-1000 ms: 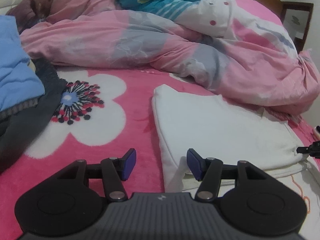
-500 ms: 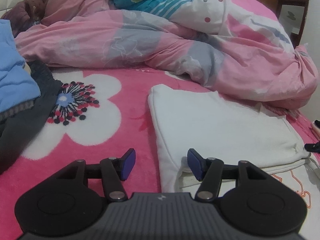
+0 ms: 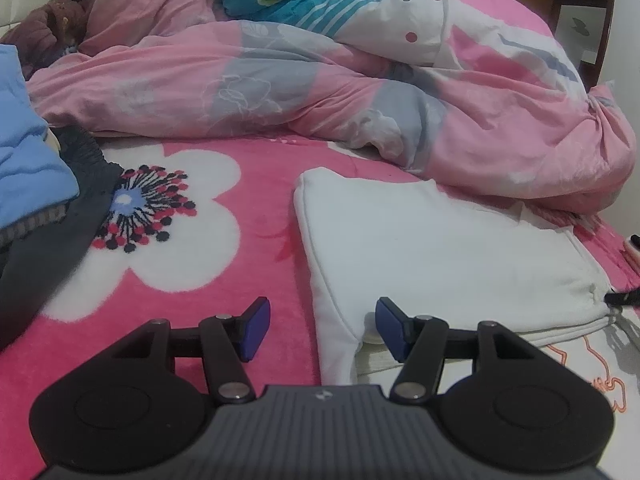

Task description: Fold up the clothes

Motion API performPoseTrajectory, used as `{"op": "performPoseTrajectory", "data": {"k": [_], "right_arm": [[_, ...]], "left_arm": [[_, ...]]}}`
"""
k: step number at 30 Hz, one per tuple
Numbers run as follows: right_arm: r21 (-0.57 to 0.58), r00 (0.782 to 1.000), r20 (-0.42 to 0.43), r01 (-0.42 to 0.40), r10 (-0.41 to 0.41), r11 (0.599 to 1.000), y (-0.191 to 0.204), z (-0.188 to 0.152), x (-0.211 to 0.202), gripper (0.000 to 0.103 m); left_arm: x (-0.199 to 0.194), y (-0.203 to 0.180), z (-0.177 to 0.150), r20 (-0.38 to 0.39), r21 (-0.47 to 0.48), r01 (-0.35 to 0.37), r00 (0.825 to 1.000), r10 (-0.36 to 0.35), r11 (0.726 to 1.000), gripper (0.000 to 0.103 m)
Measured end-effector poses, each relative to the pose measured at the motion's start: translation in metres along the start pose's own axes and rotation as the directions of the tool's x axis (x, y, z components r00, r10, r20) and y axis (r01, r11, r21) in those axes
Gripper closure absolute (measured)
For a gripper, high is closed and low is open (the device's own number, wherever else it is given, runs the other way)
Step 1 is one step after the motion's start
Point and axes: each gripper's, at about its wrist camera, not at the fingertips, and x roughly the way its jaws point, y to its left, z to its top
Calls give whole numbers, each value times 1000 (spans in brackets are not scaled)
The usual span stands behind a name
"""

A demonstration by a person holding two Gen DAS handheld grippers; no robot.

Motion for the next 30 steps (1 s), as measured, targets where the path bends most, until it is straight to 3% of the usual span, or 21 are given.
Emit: {"op": "performPoseTrajectory", "data": {"k": [4, 8, 13, 17, 22, 24, 25, 30], "right_arm": [[-87, 997, 45, -51, 55, 995, 28, 13, 1, 90], [-110, 999, -45, 9, -14, 994, 24, 0, 43, 96], [-21, 999, -18, -34, 34, 999, 16, 6, 24, 94], [-88, 997, 48, -64, 68, 994, 35, 19, 10, 94], [-11, 999, -31, -32, 32, 999, 12, -1, 53, 98], [22, 999, -39, -26, 27, 999, 11, 3, 45, 98], [22, 999, -48, -3, 4, 1000, 18, 8, 38, 97], [-130, 998, 24, -61, 64, 990, 78, 28, 8, 93]], "left_arm": [[5, 0, -3, -17, -3, -4, 1000, 4, 1000, 43], [6, 4, -3, -21, -22, 4, 1000, -4, 1000, 43], [6, 6, -3, -27, -33, 7, 1000, -8, 999, 43], [7, 4, -3, -29, -25, -1, 1000, 0, 1000, 43], [7, 5, -3, -35, -35, 3, 999, -5, 999, 42], [6, 7, -3, -37, -43, 7, 999, -8, 999, 42], [6, 7, -3, -39, -49, 8, 999, -10, 999, 42], [5, 10, -1, -43, -75, 14, 999, -17, 997, 42]]}}
